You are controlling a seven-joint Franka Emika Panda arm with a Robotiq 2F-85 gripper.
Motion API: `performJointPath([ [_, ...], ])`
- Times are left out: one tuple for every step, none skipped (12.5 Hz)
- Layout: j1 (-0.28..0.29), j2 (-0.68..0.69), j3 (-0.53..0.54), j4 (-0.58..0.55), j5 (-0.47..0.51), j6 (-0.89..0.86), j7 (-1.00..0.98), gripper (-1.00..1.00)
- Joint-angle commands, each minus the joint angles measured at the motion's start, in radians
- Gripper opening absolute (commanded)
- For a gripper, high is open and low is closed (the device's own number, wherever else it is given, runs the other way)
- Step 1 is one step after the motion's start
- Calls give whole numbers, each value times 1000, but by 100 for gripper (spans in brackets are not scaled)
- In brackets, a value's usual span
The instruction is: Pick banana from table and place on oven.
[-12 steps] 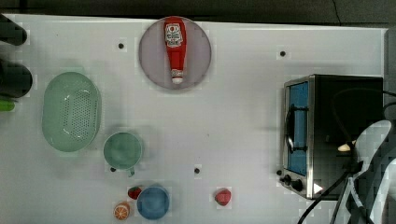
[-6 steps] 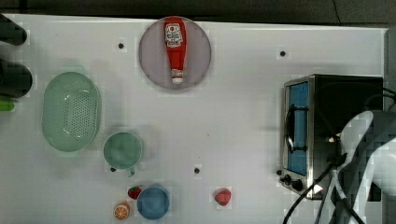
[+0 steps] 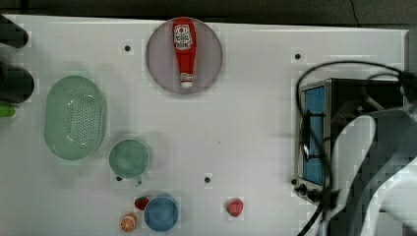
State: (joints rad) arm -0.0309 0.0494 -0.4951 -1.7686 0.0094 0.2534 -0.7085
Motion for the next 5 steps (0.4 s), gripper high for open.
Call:
performJointPath([
  [109,-115,134,19,-7,-113,340,100],
  [111,-144,186,19,-27,-173,445,100],
  [112,-172,236,19,-32,-230,534,100],
  [112,-195,281,19,-33,-273,607,100],
  [111,-216,318,19,-40,-304,663,100],
])
